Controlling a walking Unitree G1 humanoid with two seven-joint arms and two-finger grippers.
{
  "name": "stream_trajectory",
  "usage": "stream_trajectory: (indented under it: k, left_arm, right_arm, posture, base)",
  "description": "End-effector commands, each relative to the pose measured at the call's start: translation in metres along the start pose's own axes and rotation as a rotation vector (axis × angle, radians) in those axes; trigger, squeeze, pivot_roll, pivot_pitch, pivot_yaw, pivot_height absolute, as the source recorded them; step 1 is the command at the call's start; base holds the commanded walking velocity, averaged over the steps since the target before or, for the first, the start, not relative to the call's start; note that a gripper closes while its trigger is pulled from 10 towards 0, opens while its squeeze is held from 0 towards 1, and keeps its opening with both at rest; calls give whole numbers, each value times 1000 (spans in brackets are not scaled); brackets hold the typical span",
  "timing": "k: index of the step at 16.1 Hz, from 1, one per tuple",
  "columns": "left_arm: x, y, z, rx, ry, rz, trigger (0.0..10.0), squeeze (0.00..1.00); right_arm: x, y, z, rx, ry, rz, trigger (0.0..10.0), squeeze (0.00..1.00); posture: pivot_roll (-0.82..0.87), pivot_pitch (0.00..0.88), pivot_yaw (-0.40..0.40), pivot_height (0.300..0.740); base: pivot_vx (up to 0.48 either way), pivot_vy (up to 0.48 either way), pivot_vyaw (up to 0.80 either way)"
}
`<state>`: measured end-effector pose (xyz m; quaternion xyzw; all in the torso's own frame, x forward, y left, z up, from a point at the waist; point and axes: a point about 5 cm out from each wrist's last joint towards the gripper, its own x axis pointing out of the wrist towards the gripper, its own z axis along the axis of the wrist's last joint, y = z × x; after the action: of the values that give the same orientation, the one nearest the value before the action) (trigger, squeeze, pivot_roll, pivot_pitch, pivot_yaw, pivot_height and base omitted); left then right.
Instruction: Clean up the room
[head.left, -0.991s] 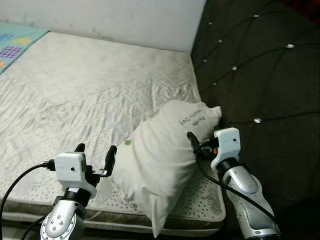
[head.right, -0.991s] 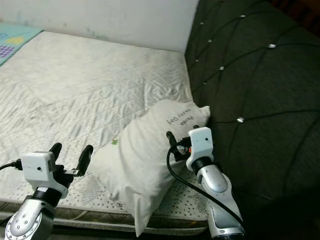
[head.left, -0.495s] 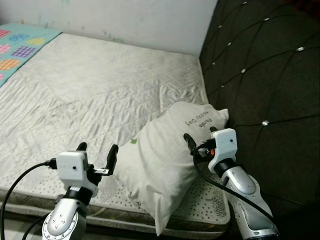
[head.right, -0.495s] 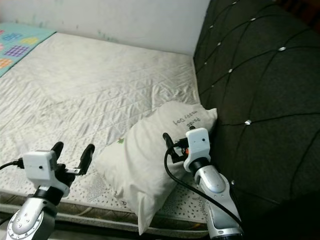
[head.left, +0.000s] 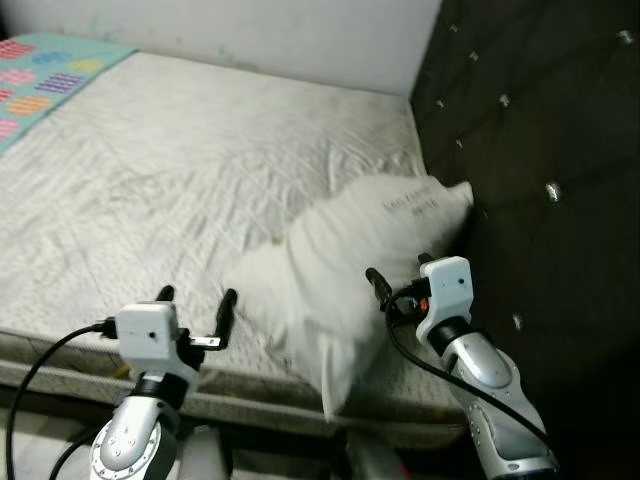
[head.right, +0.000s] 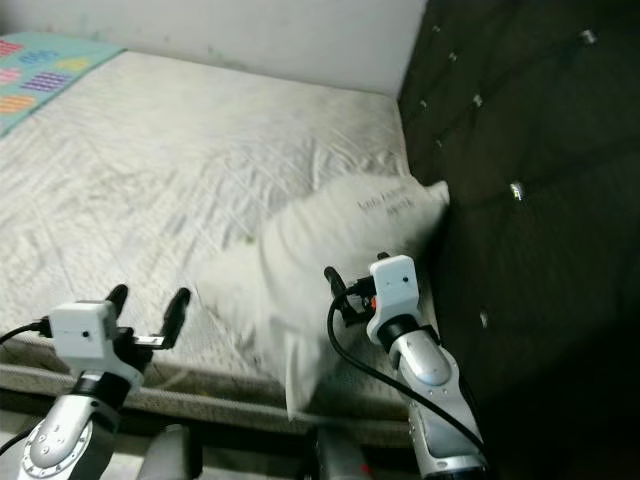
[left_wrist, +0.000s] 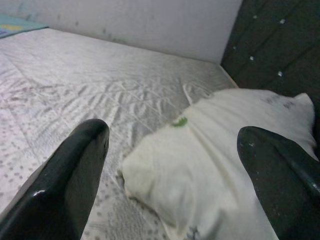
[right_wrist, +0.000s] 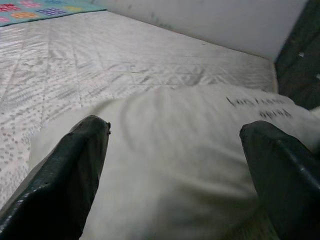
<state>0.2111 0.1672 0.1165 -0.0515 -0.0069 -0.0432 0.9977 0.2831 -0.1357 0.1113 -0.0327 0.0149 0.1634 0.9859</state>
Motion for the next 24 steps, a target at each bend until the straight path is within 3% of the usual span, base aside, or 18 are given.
stream_trajectory:
  k: [1, 11, 15, 24]
  left_arm:
    - [0, -2, -2, -13, 10, -6, 10000, 0]
    - [0, -5, -1, -29, 6, -36, 10000, 0]
    - [0, -5, -1, -30, 6, -35, 10000, 0]
    - [1, -7, 1, -39, -3, -48, 10000, 0]
  right_arm:
    - [0, -3, 1, -10, 3, -6, 10000, 0]
    - [-1, -2, 1, -13, 3, 6, 10000, 0]
    - [-1, -1, 0, -11, 8, 18, 10000, 0]
    - [0, 3, -2, -14, 21, 39, 10000, 0]
  posture:
    - [9, 86, -121, 616]
    - [9, 90, -122, 616]
    - [4, 96, -126, 573]
    - [5, 98, -127, 573]
  base:
    - [0, 0, 0]
    - [0, 0, 0]
    - [0, 0, 0]
    - [0, 0, 0]
